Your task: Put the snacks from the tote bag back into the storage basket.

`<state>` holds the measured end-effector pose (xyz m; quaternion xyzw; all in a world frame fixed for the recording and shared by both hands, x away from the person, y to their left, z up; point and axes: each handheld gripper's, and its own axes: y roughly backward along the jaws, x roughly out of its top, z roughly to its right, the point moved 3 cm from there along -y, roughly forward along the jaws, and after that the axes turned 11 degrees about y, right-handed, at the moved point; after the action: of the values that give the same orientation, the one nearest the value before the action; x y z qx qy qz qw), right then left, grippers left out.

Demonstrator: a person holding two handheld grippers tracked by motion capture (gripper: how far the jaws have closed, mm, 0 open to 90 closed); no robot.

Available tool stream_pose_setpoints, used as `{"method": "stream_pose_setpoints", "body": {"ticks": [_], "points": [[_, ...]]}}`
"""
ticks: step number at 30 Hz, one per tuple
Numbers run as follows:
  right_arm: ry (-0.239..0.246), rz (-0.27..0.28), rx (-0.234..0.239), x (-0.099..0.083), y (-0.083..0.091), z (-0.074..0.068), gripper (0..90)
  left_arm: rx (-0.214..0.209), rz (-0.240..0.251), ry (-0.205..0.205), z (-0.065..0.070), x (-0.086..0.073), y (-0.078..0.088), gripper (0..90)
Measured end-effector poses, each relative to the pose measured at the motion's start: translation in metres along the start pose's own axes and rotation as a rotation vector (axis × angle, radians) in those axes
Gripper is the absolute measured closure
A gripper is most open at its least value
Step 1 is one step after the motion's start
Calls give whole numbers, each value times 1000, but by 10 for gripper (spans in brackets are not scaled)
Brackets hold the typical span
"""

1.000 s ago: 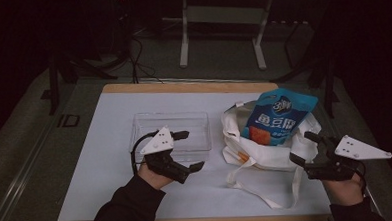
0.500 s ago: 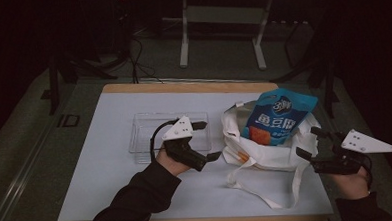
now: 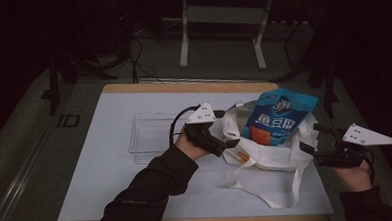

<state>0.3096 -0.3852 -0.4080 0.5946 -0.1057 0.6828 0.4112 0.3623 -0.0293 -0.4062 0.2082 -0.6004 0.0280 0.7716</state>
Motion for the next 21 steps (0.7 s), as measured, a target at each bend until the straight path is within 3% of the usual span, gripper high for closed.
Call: {"method": "stream_pose_setpoints", "body": {"ticks": [4,9,19,21], "points": [[-27,5,-31,-7,0,7,164,-15,7,5,-7,5,-17,47],[-9,-29,-53,-11,-3,14,164,9,-13,16,-18,9,-40,51],[-18,-53,-66,-21,-17,34,229,30,-46,17,-31,14,-71,67],[-24,-58,-61,-23,-21,39,238,8,-37,29,-33,15,-75,107]]}}
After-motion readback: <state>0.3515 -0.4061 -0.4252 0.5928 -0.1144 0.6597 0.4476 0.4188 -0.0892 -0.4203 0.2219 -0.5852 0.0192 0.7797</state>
